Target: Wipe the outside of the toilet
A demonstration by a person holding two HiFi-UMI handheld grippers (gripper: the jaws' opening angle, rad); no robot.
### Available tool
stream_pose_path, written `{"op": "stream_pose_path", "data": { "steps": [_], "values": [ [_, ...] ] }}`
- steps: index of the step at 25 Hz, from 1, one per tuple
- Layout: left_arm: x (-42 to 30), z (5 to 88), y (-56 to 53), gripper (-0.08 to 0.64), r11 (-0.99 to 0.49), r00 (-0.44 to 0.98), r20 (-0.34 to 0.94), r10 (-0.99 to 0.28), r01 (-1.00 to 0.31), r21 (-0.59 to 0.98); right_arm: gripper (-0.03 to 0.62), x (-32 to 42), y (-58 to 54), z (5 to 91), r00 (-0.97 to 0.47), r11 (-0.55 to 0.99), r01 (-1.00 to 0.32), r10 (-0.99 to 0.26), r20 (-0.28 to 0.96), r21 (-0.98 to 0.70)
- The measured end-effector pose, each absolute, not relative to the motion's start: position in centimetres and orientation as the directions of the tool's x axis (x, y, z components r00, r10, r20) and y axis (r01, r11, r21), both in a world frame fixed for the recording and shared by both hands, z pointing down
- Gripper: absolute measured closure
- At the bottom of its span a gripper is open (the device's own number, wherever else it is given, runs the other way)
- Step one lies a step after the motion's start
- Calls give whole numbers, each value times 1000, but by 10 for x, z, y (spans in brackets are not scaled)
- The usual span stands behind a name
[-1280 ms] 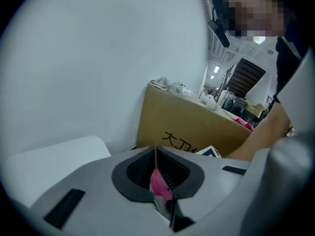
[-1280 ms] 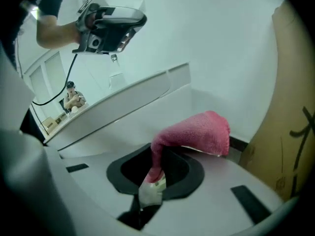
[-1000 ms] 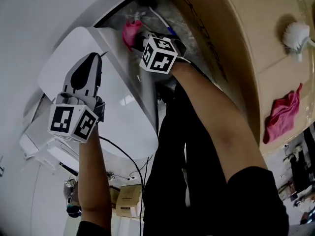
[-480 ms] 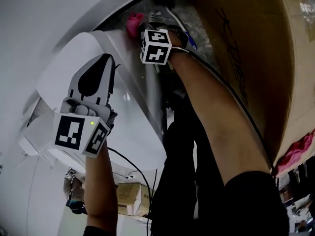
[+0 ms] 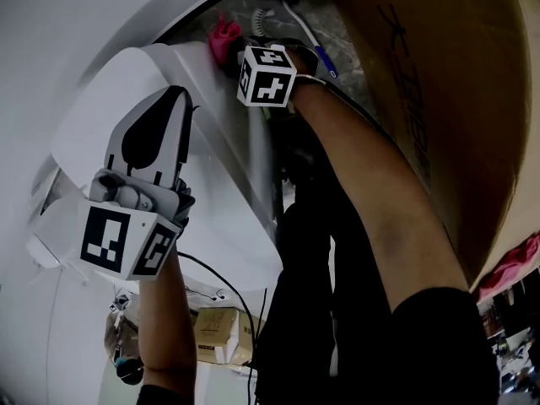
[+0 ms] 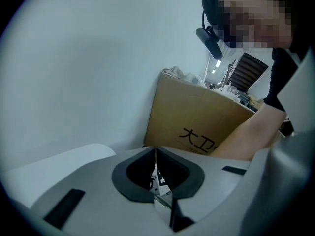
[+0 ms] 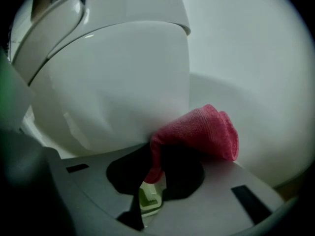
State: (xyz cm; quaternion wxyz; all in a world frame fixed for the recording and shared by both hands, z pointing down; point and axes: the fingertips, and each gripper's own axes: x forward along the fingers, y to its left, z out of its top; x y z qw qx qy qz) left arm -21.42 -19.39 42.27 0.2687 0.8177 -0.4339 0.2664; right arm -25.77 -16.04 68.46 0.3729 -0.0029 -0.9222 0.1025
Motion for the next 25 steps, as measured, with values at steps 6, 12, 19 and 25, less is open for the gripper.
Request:
{"op": "stream_pose_path", "data": {
  "steps": [6, 12, 19, 25],
  "values": [
    [-200, 423, -174, 540, -467, 506, 652, -564, -847, 254, 518, -239, -97, 686, -703, 973, -44, 129, 699, -225],
    [-192, 416, -142, 541, -468, 526, 634, -567, -839, 277, 518, -216, -17, 696, -690, 948, -118, 135, 711, -295],
    [-187, 418, -92, 540, -474, 538, 641, -547, -830, 293, 518, -194, 71, 702, -678, 918, -167, 158, 718, -360],
    [-179, 422, -60, 541, -481, 546, 652, -525, -823, 302, 518, -183, 123, 702, -677, 904, -178, 174, 715, -389]
  ]
}}
